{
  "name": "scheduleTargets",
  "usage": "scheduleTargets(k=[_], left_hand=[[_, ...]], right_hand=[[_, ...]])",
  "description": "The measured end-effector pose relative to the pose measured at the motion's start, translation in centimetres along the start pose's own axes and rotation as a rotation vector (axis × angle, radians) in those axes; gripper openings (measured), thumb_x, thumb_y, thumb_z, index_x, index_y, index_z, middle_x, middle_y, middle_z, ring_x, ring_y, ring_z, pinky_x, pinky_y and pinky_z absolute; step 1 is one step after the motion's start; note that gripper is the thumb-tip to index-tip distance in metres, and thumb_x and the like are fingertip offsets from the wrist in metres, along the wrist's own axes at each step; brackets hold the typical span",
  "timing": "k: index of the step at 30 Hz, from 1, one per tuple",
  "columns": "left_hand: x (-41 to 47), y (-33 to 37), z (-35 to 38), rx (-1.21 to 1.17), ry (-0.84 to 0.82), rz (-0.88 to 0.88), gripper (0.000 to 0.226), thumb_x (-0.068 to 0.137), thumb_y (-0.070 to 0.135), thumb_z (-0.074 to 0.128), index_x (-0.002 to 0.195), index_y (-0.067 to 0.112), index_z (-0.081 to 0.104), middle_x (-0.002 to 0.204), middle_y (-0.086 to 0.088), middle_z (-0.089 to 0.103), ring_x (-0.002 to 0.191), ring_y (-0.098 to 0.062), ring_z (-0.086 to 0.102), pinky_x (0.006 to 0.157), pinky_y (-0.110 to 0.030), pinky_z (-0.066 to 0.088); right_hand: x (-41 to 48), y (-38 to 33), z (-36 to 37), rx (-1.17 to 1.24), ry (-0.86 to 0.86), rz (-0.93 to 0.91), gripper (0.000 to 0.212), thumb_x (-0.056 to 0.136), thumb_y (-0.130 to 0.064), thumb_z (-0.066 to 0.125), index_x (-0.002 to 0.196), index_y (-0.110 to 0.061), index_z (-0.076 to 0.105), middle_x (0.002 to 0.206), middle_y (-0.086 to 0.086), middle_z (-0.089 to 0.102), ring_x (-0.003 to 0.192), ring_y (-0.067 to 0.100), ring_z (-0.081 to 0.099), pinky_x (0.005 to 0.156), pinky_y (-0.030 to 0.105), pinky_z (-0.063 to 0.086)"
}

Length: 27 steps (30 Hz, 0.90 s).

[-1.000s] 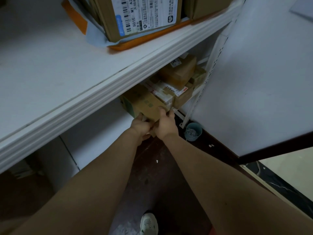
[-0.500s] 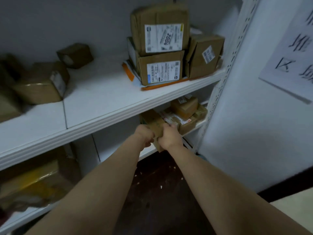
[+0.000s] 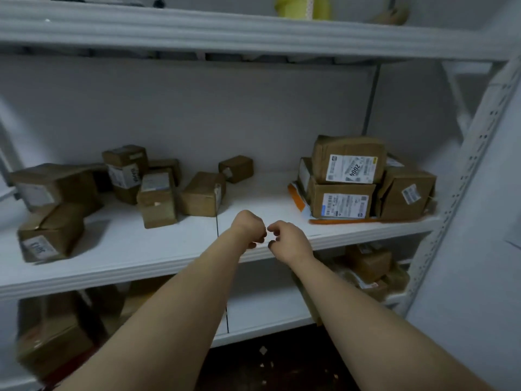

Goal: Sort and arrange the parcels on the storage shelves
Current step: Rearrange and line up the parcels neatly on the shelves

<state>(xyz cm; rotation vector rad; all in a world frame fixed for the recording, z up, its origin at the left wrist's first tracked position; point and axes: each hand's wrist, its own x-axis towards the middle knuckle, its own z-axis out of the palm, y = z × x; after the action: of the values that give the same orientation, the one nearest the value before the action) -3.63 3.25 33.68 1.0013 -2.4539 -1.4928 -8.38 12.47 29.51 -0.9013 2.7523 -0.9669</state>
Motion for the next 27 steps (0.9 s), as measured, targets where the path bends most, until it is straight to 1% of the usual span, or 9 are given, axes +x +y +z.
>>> scheduleTargets(k=[2,5,8,11,13,16,19,23,27], left_hand=[[1.6,-0.6,-2.2,0.020,0.050,0.010,0.025,0.097,0.001,0.042,0.116,-0.001,0.059,0.112,-0.019,0.066,0.106,-0.029,0.064,0.092,-0.037,0.051],[4.3,-1.4,-5.6,-0.006,0.169,0.009,0.029,0.094,0.002,0.046,0.122,-0.005,0.054,0.102,-0.017,0.059,0.092,-0.031,0.061,0.083,-0.036,0.052],[7.6,-2.5,-9.4,0.026,0.250,-0.011,0.028,0.095,0.007,0.048,0.121,-0.004,0.050,0.116,-0.020,0.057,0.106,-0.032,0.058,0.090,-0.035,0.049],[11.2,-3.3,-12.3,0.091,0.270,0.003,0.026,0.096,0.008,0.047,0.117,-0.006,0.053,0.117,-0.022,0.057,0.100,-0.030,0.055,0.091,-0.036,0.047],[13.3,-3.8,-13.4,0.166,0.272,0.004,0.025,0.094,0.006,0.049,0.115,-0.006,0.055,0.114,-0.020,0.059,0.106,-0.033,0.057,0.091,-0.037,0.047],[16.3,-4.2,-14.2,0.335,0.234,0.018,0.029,0.091,0.018,0.055,0.112,-0.002,0.058,0.112,-0.015,0.061,0.106,-0.033,0.057,0.090,-0.037,0.048],[18.9,-4.3,-14.1,0.498,0.214,0.037,0.050,0.089,0.039,0.055,0.124,0.003,0.054,0.126,-0.019,0.053,0.118,-0.035,0.048,0.100,-0.039,0.042],[21.3,-4.3,-13.3,0.687,0.203,-0.032,0.100,0.075,0.062,0.065,0.145,0.004,0.023,0.149,-0.024,0.022,0.139,-0.040,0.019,0.113,-0.044,0.024],[23.5,-4.1,-12.4,0.693,0.192,-0.092,0.141,0.055,0.082,0.065,0.151,0.003,-0.001,0.155,-0.027,0.003,0.143,-0.043,0.003,0.115,-0.048,0.013]], right_hand=[[1.7,-1.8,0.8,0.004,-0.004,-0.018,0.044,0.091,-0.010,0.057,0.134,-0.018,0.052,0.134,0.003,0.055,0.118,0.021,0.054,0.097,0.029,0.045],[4.7,-4.1,2.2,0.038,-0.017,-0.023,0.043,0.092,-0.007,0.054,0.134,-0.016,0.052,0.134,0.004,0.055,0.121,0.021,0.053,0.098,0.028,0.043],[8.5,-6.3,4.1,0.077,-0.038,-0.001,0.041,0.094,-0.006,0.048,0.134,-0.015,0.053,0.136,0.005,0.054,0.123,0.022,0.052,0.100,0.029,0.042],[12.2,-7.8,5.9,0.084,-0.067,0.027,0.040,0.098,-0.007,0.043,0.136,-0.013,0.052,0.140,0.008,0.051,0.128,0.025,0.048,0.107,0.032,0.039],[14.3,-8.3,7.2,0.094,-0.084,0.060,0.040,0.099,-0.008,0.041,0.137,-0.011,0.051,0.143,0.010,0.048,0.132,0.027,0.044,0.110,0.033,0.035],[16.9,-8.6,9.1,0.139,-0.105,0.114,0.041,0.098,-0.005,0.039,0.138,-0.009,0.050,0.145,0.011,0.045,0.134,0.028,0.042,0.111,0.030,0.032],[18.8,-8.7,10.3,0.198,-0.106,0.150,0.041,0.097,-0.003,0.040,0.138,-0.006,0.049,0.145,0.013,0.045,0.134,0.028,0.041,0.110,0.028,0.029],[20.5,-8.5,11.1,0.236,-0.104,0.194,0.041,0.098,-0.004,0.038,0.137,-0.005,0.049,0.143,0.015,0.046,0.132,0.030,0.042,0.108,0.028,0.032],[21.8,-7.5,11.1,0.287,-0.106,0.245,0.039,0.097,-0.002,0.037,0.132,-0.005,0.054,0.136,0.016,0.052,0.127,0.031,0.046,0.106,0.031,0.036]])
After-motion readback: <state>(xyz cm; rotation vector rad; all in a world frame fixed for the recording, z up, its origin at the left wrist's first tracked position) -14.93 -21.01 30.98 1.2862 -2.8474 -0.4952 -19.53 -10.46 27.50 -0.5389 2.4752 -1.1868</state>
